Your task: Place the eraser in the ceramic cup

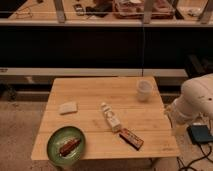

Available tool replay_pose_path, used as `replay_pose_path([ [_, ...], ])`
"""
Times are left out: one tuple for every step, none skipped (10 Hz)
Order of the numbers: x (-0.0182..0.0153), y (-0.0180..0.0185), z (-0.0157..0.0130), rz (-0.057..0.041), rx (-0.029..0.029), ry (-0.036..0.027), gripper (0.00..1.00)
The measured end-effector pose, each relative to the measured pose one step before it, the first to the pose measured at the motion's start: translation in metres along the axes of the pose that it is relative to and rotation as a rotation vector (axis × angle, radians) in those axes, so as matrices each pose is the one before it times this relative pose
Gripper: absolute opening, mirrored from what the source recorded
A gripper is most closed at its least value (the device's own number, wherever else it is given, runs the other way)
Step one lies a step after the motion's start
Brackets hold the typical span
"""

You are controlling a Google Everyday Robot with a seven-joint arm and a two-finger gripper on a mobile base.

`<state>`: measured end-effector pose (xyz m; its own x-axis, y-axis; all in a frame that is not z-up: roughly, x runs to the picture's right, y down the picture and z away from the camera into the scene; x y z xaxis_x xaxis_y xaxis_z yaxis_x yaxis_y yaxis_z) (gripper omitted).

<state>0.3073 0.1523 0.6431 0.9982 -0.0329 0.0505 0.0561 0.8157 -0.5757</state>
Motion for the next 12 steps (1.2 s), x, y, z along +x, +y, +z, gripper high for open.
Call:
replay_pose_path([
  [-0.00011, -0.00006, 0.0, -0.00009, 0.00005, -0.00013, 0.65],
  [-0.00005, -0.00005, -0.00009, -0.0001, 0.00015, 0.00002, 0.65],
  [-0.00026, -0.0001, -0.00007, 0.00009, 0.00079, -0.001, 0.65],
  [-0.0009, -0.00008, -0.00043, 0.00045, 0.00175, -0.00324, 0.65],
  [-0.00412, 0.00116, -0.00149, 0.00908, 0.00645, -0.01143, 0.65],
  [-0.01047, 0.00502, -0.00373, 0.03349, 0.01514, -0.02505, 0.65],
  [-0.00964, 0.00591, -0.00225, 0.03504, 0.01369, -0.02123, 0.65],
  [-0.01353, 0.01028, -0.00093, 0.05814, 0.02559, -0.03068, 0.65],
  [-0.01348, 0.01172, 0.00151, 0.07133, 0.04594, -0.04023, 0.65],
  [-0.00775, 0.00703, 0.00195, 0.04095, 0.03697, -0.02974, 0.65],
  [-0.00637, 0.00785, 0.00202, 0.03235, 0.02907, -0.0293, 0.65],
  [-0.00938, 0.0076, 0.00172, 0.0298, 0.0296, -0.03377, 0.65],
])
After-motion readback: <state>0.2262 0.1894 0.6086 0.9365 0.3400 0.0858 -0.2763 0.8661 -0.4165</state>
